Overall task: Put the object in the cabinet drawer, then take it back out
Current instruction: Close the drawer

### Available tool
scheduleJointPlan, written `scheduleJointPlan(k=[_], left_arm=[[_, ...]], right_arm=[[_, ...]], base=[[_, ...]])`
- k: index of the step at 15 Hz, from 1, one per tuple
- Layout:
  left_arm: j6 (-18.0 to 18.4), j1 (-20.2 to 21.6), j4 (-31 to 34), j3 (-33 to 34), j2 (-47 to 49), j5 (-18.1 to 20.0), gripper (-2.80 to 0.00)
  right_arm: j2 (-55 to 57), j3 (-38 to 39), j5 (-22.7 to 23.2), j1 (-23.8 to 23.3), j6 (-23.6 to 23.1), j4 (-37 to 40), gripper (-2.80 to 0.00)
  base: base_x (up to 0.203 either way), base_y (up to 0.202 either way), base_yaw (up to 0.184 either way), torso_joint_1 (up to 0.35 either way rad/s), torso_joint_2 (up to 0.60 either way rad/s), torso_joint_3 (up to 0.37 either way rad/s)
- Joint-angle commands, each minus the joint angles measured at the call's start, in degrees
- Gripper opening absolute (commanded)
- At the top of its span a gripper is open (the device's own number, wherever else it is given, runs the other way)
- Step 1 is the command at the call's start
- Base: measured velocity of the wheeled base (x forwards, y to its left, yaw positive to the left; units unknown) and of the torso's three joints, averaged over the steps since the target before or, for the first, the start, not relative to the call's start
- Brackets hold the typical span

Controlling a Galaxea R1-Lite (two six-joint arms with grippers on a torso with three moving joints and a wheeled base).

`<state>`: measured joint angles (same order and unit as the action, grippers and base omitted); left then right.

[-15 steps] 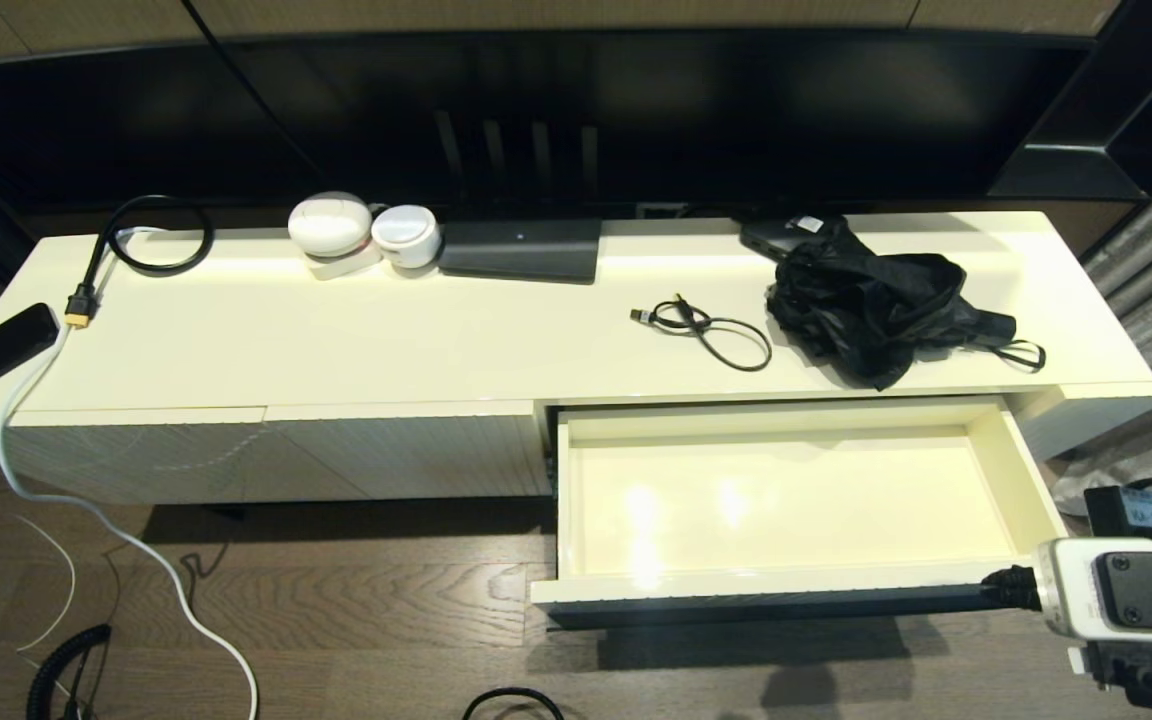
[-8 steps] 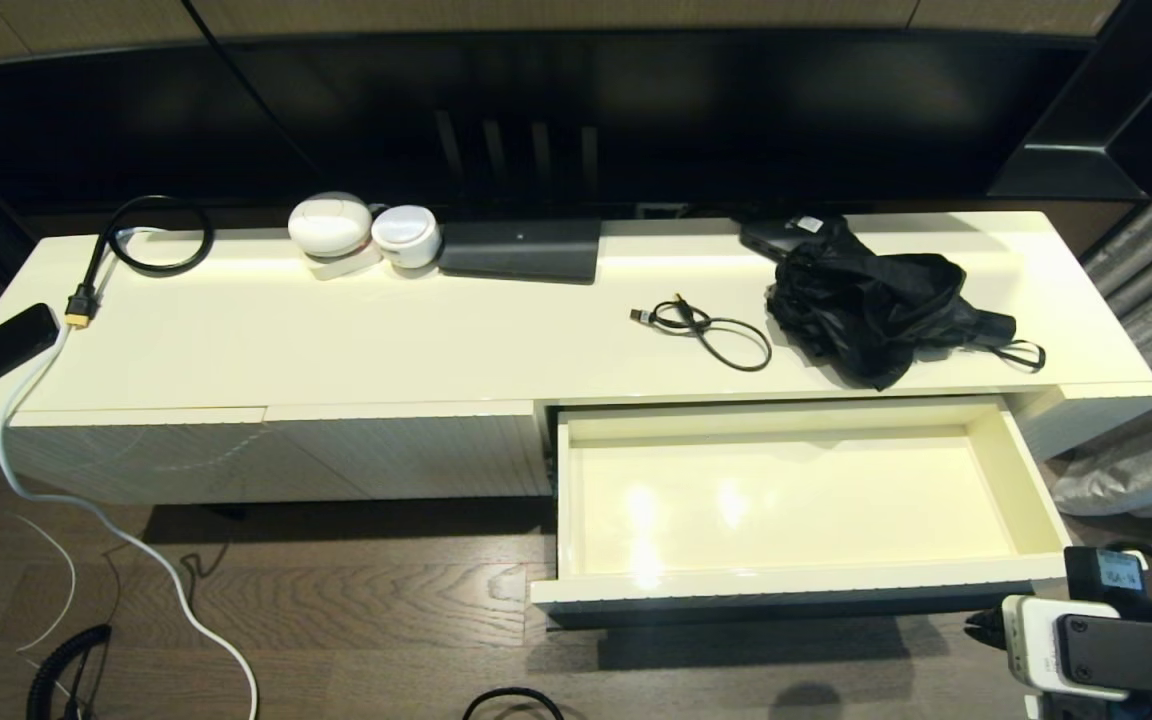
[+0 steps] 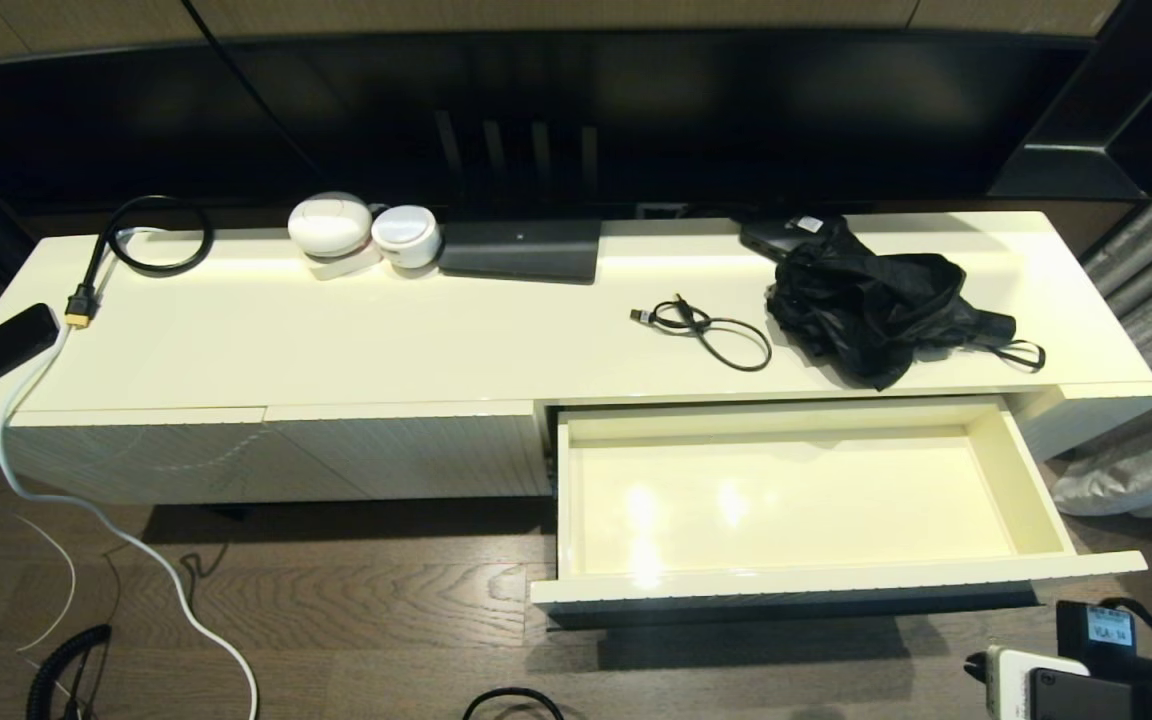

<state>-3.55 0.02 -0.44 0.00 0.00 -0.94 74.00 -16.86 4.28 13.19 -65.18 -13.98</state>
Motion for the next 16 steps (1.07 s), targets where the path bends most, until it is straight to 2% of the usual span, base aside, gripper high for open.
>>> scheduleJointPlan(k=[1, 5, 12, 16], left_arm=[[-0.1, 0.1, 0.0, 0.0, 0.0, 0.0, -2.8], [-0.1, 0.0, 0.0, 0.0, 0.0, 0.0, -2.8], [-0.1, 0.0, 0.0, 0.0, 0.0, 0.0, -2.8], [-0.1, 0.0, 0.0, 0.0, 0.0, 0.0, -2.8]], right_arm=[[1.3, 2.0, -0.1, -0.1, -0.4, -1.1, -2.8], [6.8, 4.9, -0.1, -0.1, -0.2, -10.7, -2.8], [17.6, 6.7, -0.2, -0.1, 0.5, -21.8, -2.8], [24.0, 6.2, -1.4, -0.1, 0.5, -32.9, -2.8]], base=[[0.0, 0.0, 0.0, 0.0, 0.0, 0.0], [0.0, 0.0, 0.0, 0.0, 0.0, 0.0], [0.0, 0.0, 0.0, 0.0, 0.0, 0.0], [0.0, 0.0, 0.0, 0.0, 0.0, 0.0]])
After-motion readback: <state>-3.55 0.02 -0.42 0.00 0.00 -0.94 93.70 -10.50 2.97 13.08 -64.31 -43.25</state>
